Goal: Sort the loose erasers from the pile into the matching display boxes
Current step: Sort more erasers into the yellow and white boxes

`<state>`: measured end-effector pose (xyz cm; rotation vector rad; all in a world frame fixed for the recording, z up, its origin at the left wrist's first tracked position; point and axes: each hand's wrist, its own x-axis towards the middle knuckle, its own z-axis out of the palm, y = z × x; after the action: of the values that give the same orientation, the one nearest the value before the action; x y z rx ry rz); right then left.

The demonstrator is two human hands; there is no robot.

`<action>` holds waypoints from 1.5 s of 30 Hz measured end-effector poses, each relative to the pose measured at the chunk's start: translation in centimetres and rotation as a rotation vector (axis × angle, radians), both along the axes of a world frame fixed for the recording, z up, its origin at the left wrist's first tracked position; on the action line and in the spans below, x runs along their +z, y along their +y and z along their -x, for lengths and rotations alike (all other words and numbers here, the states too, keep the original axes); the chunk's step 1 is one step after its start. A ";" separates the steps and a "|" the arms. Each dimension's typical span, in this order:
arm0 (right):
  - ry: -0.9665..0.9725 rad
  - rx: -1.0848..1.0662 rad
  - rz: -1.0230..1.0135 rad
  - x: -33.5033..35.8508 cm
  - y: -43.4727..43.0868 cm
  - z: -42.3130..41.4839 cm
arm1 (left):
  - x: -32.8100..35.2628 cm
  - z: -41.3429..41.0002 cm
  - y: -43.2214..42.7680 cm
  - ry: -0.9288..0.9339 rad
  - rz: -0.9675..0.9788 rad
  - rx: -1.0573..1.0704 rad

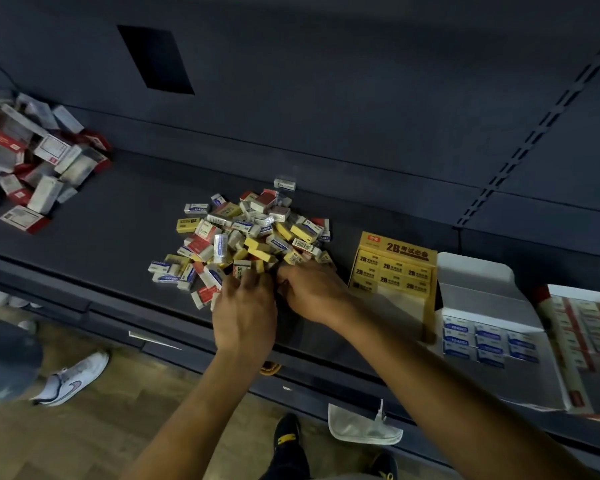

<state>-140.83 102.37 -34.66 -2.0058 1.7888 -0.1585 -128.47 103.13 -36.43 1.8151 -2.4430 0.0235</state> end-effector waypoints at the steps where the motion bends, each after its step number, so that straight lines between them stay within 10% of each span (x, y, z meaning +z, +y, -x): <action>1: -0.007 -0.003 0.005 0.0 0.2 0.1 | 0.1 0.0 0.2 0.006 -0.001 0.008; 22: -0.078 -0.167 0.081 2.2 5.2 6.4 | 0.8 2.6 0.6 0.486 0.004 -0.278; 45: -0.128 -0.461 0.215 2.8 14.9 16.6 | 2.2 13.6 5.7 0.515 -0.139 -0.643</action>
<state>-157.45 117.31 -31.82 -1.6340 2.1959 -0.6293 -142.02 108.80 -34.21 0.8341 -2.5256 -0.5885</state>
